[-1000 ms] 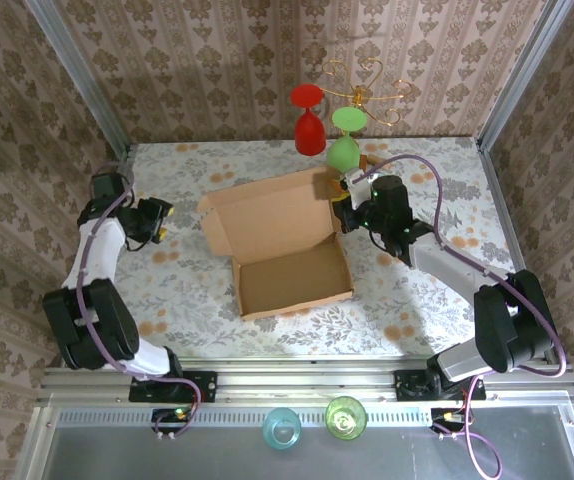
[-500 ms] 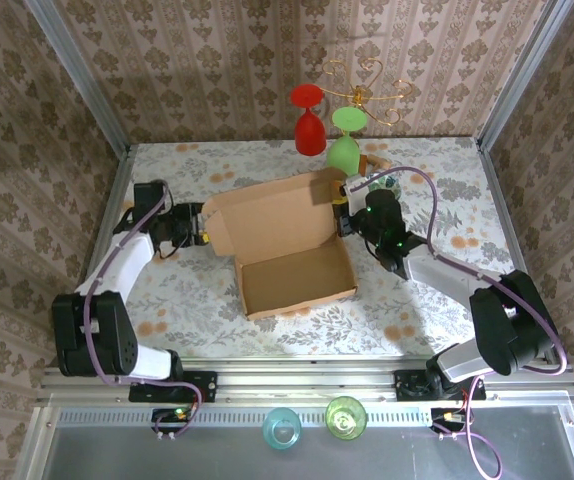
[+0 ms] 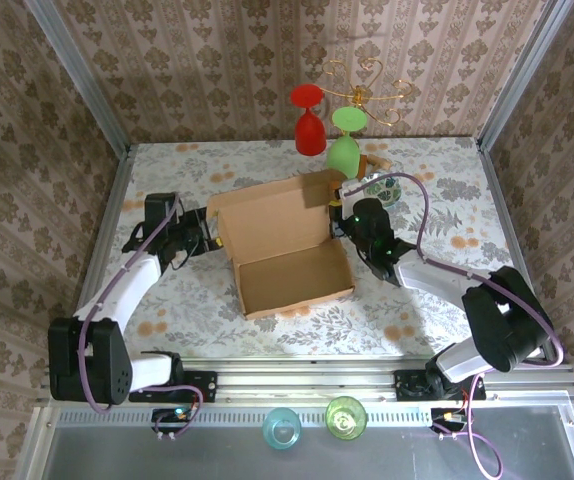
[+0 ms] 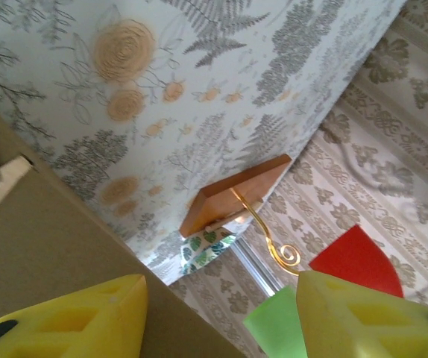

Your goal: Fold the paper box

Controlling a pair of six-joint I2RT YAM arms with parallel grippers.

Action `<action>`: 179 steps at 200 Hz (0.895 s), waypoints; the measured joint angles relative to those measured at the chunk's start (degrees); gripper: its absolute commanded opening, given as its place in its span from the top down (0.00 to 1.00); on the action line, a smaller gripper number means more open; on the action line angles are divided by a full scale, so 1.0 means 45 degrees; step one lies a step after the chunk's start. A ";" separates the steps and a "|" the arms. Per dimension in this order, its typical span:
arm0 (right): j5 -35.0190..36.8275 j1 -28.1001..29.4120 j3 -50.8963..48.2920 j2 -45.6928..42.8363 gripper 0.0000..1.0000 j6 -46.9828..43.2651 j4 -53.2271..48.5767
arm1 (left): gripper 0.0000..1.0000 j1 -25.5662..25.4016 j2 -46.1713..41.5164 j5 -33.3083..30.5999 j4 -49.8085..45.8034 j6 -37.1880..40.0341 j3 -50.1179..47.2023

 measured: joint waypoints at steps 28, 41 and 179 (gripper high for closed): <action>0.0330 0.0049 -0.0029 0.0170 1.00 0.0262 0.0136 | 0.44 -0.0277 0.0005 -0.0248 0.0665 -0.0617 -0.0219; 0.0500 0.0053 -0.0049 0.0257 1.00 0.0330 0.0209 | 0.45 -0.0457 0.0058 -0.0325 0.0937 -0.0850 -0.0340; 0.1715 -0.0058 0.0884 0.2123 1.00 0.0704 0.1613 | 0.50 -0.0661 0.1452 0.0029 0.3172 0.0243 -0.0282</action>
